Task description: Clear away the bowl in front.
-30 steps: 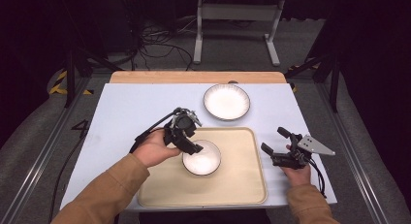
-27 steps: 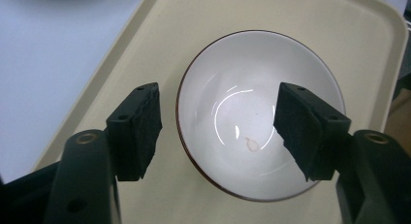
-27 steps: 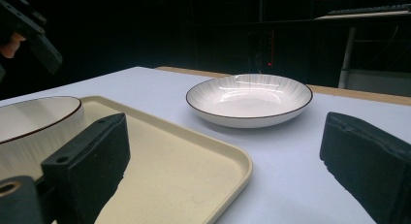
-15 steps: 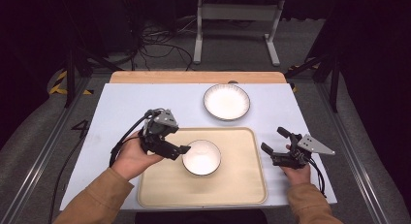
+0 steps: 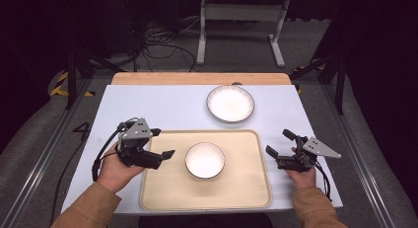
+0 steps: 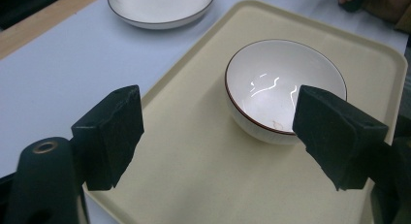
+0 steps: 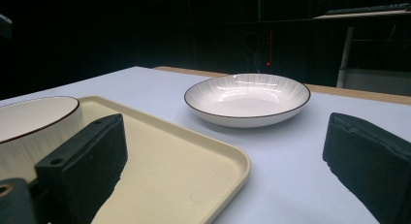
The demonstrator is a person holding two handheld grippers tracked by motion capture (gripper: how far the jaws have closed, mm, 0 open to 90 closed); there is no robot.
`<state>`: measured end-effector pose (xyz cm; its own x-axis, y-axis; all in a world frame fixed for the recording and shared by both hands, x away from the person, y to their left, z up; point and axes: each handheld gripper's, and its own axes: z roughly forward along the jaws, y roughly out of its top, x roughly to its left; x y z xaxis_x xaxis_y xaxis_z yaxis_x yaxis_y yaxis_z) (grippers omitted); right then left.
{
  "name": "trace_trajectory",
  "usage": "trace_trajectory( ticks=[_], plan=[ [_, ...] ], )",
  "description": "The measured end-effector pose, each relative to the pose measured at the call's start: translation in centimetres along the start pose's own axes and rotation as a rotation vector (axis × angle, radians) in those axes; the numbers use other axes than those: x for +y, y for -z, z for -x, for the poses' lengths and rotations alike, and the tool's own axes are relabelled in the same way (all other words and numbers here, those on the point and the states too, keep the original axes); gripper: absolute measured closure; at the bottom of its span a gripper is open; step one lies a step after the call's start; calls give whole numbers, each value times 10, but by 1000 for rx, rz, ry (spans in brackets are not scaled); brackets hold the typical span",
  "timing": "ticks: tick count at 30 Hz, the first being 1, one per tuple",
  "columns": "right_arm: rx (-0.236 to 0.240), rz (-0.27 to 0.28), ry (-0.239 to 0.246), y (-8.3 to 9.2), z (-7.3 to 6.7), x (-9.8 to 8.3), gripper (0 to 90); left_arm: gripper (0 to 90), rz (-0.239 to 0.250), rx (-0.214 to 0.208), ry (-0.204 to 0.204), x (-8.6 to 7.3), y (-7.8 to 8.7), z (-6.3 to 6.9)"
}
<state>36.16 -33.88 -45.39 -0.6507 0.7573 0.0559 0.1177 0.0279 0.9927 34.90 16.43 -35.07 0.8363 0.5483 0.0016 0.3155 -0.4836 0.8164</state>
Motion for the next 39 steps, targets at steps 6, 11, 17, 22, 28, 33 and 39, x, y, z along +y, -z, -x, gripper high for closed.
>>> trace_trajectory(
  ticks=[6,11,17,22,28,33,39],
  plan=[
    [-12,-9,12,0,0,0,24,155,141,-2,17,-27,10,-6],
    [-15,-10,12,0,0,0,24,128,227,-1,43,-43,14,-12],
    [-14,-10,12,1,0,0,24,69,347,35,75,-65,14,-19],
    [-14,-8,11,1,0,0,24,51,406,104,105,-89,6,-27],
    [-12,-7,9,1,0,0,24,49,435,120,118,-107,-1,-31],
    [-9,-4,7,1,0,0,24,45,436,128,136,-116,-6,-32],
    [-11,-5,4,2,0,0,24,45,402,110,140,-126,-18,-33]
  ],
)
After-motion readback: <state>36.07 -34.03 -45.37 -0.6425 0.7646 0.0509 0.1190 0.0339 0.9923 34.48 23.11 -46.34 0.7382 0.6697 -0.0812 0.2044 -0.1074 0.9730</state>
